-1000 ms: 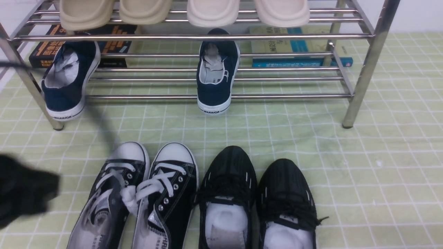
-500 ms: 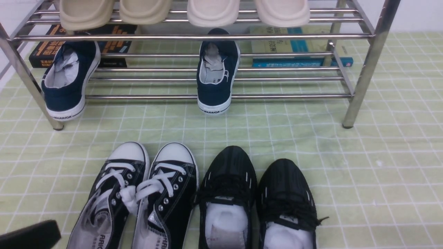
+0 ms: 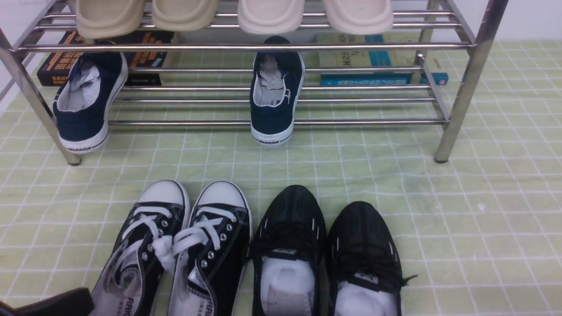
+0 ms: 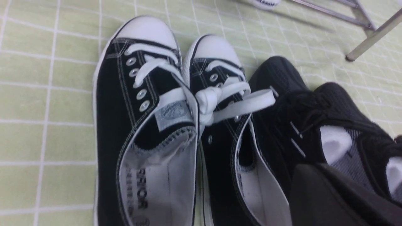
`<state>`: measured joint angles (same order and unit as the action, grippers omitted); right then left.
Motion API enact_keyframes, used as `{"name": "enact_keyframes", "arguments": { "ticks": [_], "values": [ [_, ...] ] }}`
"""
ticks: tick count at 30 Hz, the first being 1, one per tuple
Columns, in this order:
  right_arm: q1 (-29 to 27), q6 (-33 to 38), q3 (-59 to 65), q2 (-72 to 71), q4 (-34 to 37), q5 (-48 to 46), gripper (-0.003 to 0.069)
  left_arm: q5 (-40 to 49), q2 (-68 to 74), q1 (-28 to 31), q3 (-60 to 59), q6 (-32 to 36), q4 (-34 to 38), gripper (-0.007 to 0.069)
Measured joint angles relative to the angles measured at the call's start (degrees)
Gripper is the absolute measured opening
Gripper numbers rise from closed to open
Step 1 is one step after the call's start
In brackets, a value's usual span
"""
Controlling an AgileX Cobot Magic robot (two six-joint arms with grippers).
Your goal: Take the shoes off the shelf with your hand from the green coffee tablecloth.
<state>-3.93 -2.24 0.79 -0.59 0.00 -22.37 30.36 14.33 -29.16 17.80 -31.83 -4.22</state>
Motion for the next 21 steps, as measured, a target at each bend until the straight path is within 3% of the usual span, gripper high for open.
{"name": "enact_keyframes", "arguments": {
  "ticks": [4,12,21],
  "values": [
    [0.00,0.00,0.00,0.00,0.00,0.00,0.0239,-8.24,-1.41,5.91,-6.03,2.83,0.28,0.0011],
    [0.00,0.00,0.00,0.00,0.00,0.00,0.0239,-8.06,-9.62,22.46,-15.32,12.45,2.42,0.0017],
    [0.00,0.05,0.00,0.00,0.00,0.00,0.0239,-6.96,-14.83,28.12,-18.44,13.49,-0.34,0.0019]
  ]
}}
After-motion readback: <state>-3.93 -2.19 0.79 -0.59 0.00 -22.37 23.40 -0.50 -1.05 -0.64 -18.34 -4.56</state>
